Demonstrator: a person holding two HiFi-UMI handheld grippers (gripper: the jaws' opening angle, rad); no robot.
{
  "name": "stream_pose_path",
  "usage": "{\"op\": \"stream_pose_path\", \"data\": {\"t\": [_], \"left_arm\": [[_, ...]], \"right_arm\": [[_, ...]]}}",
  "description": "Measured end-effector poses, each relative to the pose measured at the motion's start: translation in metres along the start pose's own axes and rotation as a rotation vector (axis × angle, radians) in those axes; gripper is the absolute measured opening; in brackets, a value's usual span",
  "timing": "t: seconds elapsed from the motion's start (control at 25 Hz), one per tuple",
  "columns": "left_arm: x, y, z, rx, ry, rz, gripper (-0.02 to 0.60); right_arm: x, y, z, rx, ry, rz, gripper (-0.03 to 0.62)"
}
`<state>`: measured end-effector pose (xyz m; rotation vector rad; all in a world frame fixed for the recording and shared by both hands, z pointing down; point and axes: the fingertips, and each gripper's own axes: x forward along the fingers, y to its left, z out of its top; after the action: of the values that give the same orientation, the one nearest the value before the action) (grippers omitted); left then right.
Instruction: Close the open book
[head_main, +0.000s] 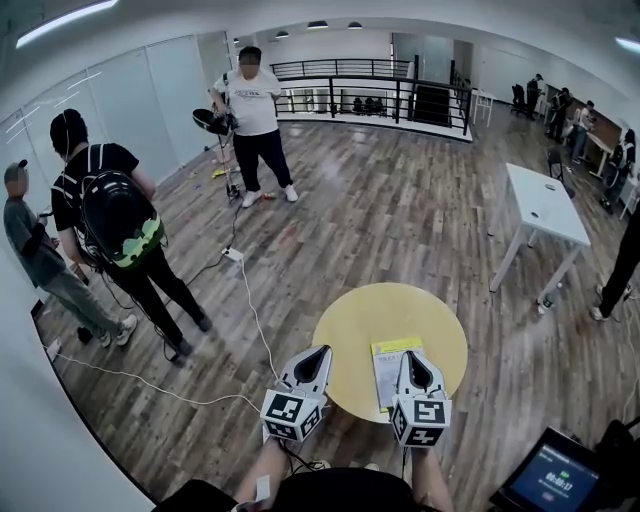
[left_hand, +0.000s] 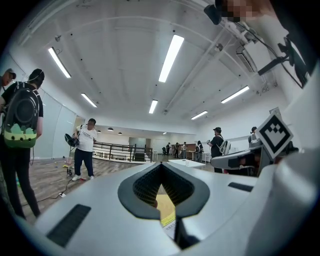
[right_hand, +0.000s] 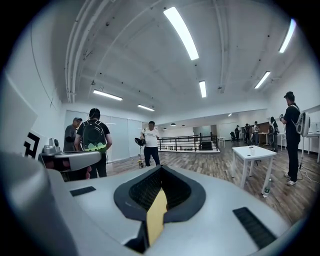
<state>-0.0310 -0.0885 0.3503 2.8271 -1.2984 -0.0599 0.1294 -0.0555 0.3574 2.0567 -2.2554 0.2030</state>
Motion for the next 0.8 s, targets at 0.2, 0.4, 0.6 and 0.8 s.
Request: {"op": "stream_pose_path", "data": {"t": [0.2, 0.4, 0.6, 0.8], "left_arm": [[0.0026, -0.0002, 0.0043, 0.003, -0.015, -0.003, -0.002], [0.0018, -0.0027, 0.0037, 0.002, -0.009, -0.012, -0.002], [0.0005, -0.0007, 0.0051, 0.004, -0.009, -0.010, -0.002], [0.0006, 0.0004, 0.0060, 0.006, -0.011, -0.008, -0.002]], "right_arm": [[0.0019, 0.0016, 0.0000, 0.003, 0.001, 0.016, 0.003], [0.0002, 0.0041, 0.0029, -0.013, -0.009, 0.022, 0.003], [0.0005, 0.0081, 0.0044, -0.026, -0.017, 0.031, 0.003], [0.0012, 0.0078, 0.0035, -0.030, -0.015, 0.030, 0.003]]}}
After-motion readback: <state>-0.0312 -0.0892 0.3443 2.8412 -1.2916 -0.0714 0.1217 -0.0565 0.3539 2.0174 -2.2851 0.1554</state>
